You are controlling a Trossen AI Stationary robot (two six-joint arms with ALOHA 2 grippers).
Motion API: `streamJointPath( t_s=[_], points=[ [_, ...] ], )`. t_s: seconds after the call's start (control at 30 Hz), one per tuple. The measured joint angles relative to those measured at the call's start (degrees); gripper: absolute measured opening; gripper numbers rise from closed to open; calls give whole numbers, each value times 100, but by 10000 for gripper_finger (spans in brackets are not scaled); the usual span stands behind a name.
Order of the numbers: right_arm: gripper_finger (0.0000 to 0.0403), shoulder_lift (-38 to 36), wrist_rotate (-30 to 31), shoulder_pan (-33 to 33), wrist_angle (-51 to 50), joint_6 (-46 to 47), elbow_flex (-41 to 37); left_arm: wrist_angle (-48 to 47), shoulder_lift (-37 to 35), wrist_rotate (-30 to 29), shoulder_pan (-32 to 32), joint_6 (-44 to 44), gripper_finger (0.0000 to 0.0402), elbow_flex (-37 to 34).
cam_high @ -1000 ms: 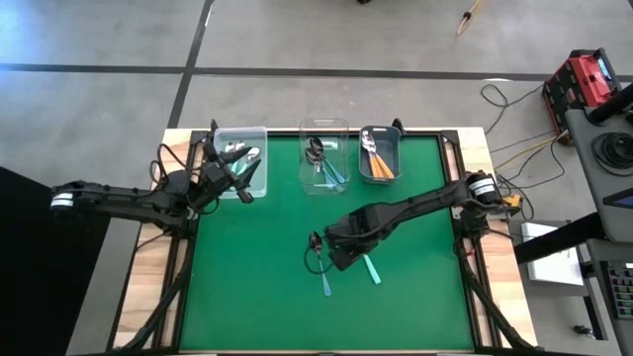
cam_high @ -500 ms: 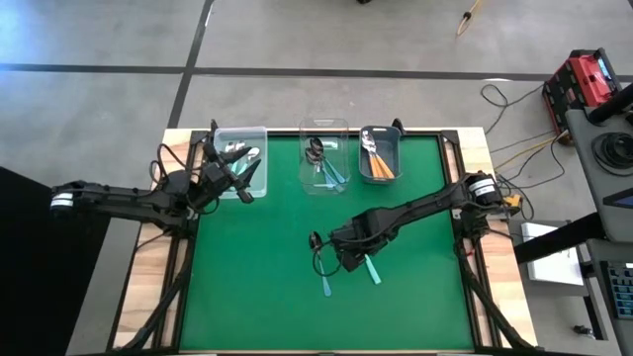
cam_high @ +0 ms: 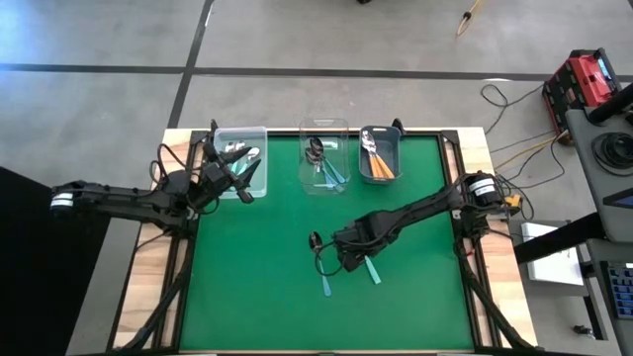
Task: Sort silverware by color (type)
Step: Put the green spoon into the white bin
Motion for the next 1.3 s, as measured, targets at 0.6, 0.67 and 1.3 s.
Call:
streamJointPath(
  t_s=[0.6, 0.67, 1.3],
  points=[
    [51, -24, 74, -2, 341, 173, -396, 0, 2, 0, 0, 42, 176, 0],
    [44, -24, 78, -2, 341, 130, -396, 0, 2, 0, 0, 42, 176, 1],
    [35, -1268, 1030, -25, 510, -500, -419, 2, 2, 575, 2, -231, 176, -1]
  ],
)
